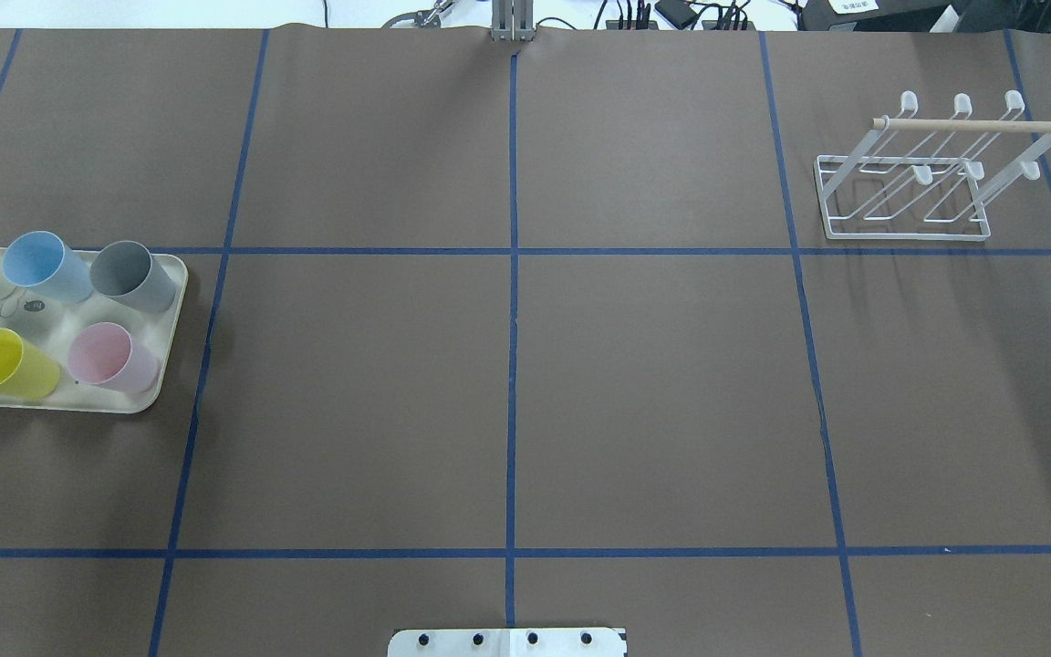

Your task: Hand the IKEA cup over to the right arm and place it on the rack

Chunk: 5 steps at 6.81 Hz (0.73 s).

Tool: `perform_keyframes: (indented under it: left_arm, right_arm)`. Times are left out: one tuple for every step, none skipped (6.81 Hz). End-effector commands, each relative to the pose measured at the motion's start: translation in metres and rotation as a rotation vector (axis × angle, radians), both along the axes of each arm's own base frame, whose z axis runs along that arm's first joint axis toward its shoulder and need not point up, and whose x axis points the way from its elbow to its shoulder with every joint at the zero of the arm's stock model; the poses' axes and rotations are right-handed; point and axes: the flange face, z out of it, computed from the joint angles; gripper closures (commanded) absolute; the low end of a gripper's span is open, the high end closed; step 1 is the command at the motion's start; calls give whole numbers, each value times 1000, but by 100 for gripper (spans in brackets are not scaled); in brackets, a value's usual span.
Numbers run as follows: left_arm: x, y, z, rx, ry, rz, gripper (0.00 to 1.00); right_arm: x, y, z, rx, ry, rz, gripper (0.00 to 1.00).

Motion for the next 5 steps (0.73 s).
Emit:
perform_keyframes:
  left_arm:
    - [0,-15,-13,48,7,0,0]
    - [5,-27,-13,86,8,6,0]
    - [14,-32,-8,79,16,10,0]
    - [20,-43,-26,110,85,19,0]
    - [25,-59,-60,171,144,35,0]
  right_arm:
    - [-2,-4,-5,5,-21,1,0]
    - [-2,-6,-12,20,-23,2,0]
    - [-3,-10,-16,29,-23,-1,0]
    - [-4,-17,-23,42,-29,0,0]
    - [-5,-18,-25,46,-49,-1,0]
